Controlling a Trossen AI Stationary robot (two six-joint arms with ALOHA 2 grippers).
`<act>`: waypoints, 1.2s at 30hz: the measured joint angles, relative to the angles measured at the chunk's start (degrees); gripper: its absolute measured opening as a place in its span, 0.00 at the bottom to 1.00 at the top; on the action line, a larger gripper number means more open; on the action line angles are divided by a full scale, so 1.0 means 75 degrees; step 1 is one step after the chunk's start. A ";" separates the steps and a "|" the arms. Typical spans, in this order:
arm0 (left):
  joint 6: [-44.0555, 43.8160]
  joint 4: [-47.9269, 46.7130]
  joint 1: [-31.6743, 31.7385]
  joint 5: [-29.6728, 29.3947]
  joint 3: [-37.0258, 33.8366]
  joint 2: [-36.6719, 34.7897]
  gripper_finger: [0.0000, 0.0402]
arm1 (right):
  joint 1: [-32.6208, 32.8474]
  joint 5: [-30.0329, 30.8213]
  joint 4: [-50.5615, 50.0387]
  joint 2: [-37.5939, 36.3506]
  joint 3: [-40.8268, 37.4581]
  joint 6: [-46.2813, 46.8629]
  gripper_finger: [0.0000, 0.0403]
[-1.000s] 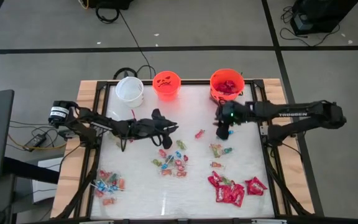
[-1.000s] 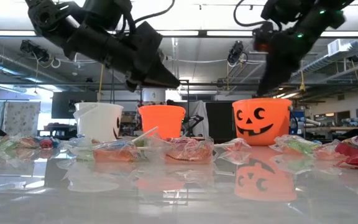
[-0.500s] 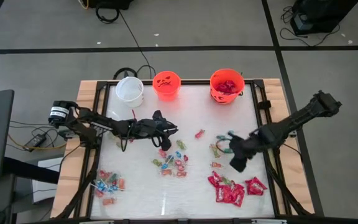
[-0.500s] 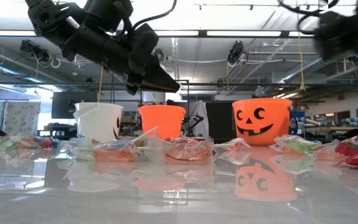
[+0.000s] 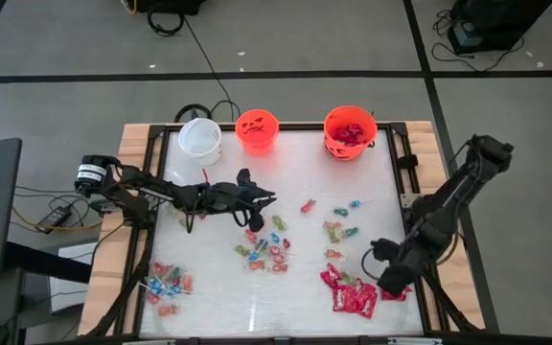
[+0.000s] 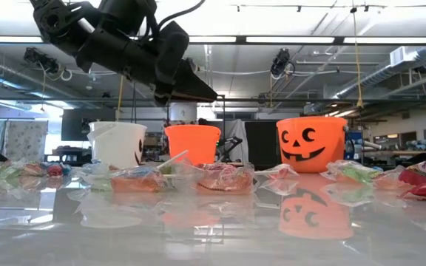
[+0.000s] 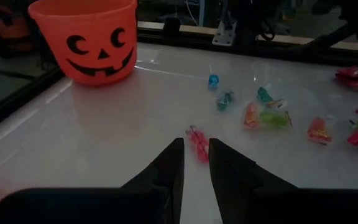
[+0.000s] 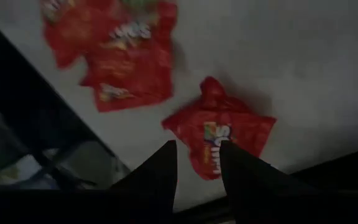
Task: Sort candy by brand, put in halloween buckets
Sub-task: Put the red candy into the right orange bucket
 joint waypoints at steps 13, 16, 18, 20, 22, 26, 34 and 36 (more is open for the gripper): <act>0.0011 -0.0038 0.0000 0.0000 0.0000 0.0000 0.20 | 0.0515 -0.0539 0.1259 0.2049 0.0003 -0.1469 0.34; 0.0011 -0.0054 0.0000 0.0000 0.0000 0.0000 0.20 | 0.0515 -0.0796 0.0956 0.2507 0.0016 -0.1941 0.32; 0.0011 -0.0055 0.0000 0.0000 0.0000 0.0000 0.20 | 0.0483 -0.0898 0.0841 0.2721 0.0039 -0.2244 0.30; 0.0009 -0.0055 0.0000 0.0000 0.0000 0.0000 0.20 | 0.0426 -0.0918 0.0800 0.2847 0.0047 -0.2454 0.26; 0.0009 -0.0055 0.0000 0.0000 0.0000 0.0000 0.20 | 0.0300 -0.0938 0.0767 0.2869 0.0073 -0.2715 0.19; 0.0009 -0.0052 0.0000 -0.0003 0.0001 0.0000 0.20 | -0.0051 -0.0636 0.0751 0.2687 0.0182 -0.3386 0.03; 0.0006 -0.0029 0.0000 -0.0003 0.0000 0.0000 0.20 | -0.1117 0.1162 0.0704 0.1902 0.0756 -0.5309 0.01; 0.0006 -0.0029 0.0000 -0.0003 0.0000 0.0000 0.20 | -0.1455 0.1642 0.0773 0.1690 0.0887 -0.5927 0.01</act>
